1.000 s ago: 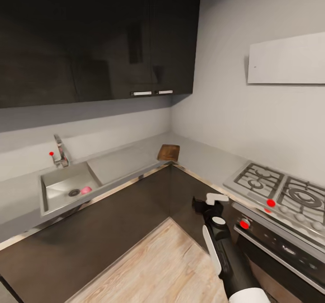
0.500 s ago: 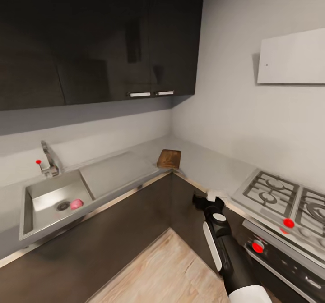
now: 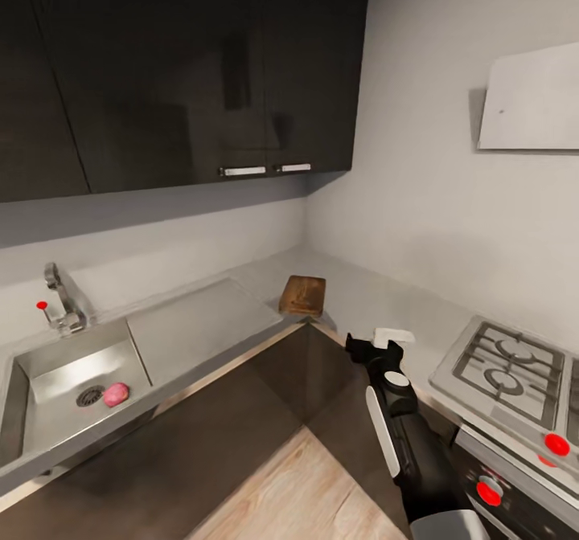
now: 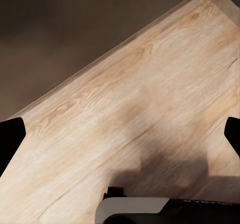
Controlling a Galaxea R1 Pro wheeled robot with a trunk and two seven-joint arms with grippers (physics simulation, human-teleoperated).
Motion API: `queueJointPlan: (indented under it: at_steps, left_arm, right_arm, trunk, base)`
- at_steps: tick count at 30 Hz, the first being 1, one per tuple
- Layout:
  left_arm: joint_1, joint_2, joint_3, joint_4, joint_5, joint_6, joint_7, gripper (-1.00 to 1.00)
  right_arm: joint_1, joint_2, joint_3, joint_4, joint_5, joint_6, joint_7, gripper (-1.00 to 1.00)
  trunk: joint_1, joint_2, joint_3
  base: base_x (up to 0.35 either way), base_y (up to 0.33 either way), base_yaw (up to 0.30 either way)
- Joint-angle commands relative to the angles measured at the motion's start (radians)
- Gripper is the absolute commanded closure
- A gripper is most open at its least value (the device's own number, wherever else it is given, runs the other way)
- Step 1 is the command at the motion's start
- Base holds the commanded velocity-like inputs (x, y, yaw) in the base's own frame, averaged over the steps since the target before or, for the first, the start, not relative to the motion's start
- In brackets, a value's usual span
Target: In the kitchen, take the Vidalia onion out of the sink, dice it on the chopping board with the paring knife, put the diced onion into the bowl on the countertop, then place both the paring knife and the chopping board into the sink.
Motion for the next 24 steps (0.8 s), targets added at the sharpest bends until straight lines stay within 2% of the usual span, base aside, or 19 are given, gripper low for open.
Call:
queueJointPlan:
  at_steps: [1,24]
  left_arm:
    - [0.000,0.000,-0.001,-0.001,0.013,0.001,0.000,-1.00]
    - [0.000,-0.001,-0.001,0.036,0.023,0.001,-0.001,-1.00]
  right_arm:
    - [-0.001,0.000,0.002,-0.002,0.001,0.009,-0.005,-1.00]
    - [-0.001,0.000,0.002,0.000,0.000,0.011,-0.005,-1.00]
  trunk:
    - [0.001,-0.002,-0.002]
    - [0.001,-0.002,-0.002]
  base:
    - [0.131,0.000,0.073]
    - [0.010,0.000,0.270]
